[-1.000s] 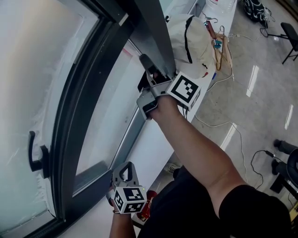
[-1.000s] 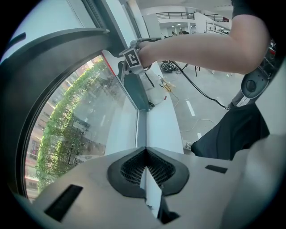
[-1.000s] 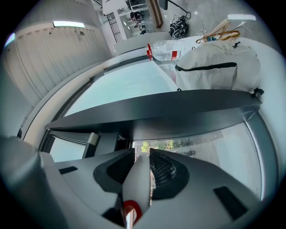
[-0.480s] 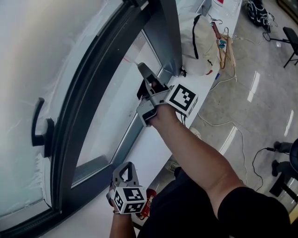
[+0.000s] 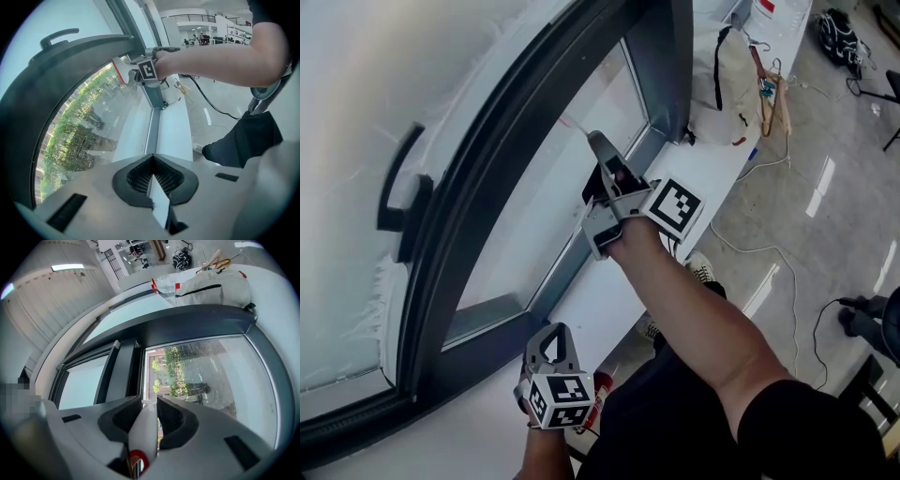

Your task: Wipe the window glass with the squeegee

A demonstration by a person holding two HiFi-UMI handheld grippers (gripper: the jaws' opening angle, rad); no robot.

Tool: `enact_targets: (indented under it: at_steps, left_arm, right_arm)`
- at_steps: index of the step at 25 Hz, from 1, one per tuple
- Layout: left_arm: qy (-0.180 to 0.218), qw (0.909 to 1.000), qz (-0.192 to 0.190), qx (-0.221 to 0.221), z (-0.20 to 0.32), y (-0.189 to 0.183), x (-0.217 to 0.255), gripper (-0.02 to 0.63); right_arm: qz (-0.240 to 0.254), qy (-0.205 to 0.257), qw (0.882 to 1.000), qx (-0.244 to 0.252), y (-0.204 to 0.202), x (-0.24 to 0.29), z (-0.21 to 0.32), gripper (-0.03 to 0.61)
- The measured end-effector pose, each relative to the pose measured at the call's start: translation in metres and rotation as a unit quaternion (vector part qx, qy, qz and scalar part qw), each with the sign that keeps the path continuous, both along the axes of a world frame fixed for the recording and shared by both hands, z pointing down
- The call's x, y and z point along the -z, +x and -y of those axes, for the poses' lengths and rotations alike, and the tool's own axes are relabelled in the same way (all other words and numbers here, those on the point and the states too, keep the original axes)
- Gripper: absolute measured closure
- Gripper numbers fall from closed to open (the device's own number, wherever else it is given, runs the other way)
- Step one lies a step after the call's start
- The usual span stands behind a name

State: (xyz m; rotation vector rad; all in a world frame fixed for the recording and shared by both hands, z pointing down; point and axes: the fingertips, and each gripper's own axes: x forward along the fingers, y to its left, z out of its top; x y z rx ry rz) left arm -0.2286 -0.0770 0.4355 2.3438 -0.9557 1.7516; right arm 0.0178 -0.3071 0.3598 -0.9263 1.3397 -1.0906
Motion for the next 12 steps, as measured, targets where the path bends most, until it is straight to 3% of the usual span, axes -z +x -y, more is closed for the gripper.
enact_targets:
  at_steps: [12]
  left_arm:
    - [0.002,0.9998,0.001,0.021,-0.031,-0.037,-0.001,0.614]
  right_arm:
    - [-0.014,-0.008,0.998,0.052,-0.081,-0.006,-0.031,0.486]
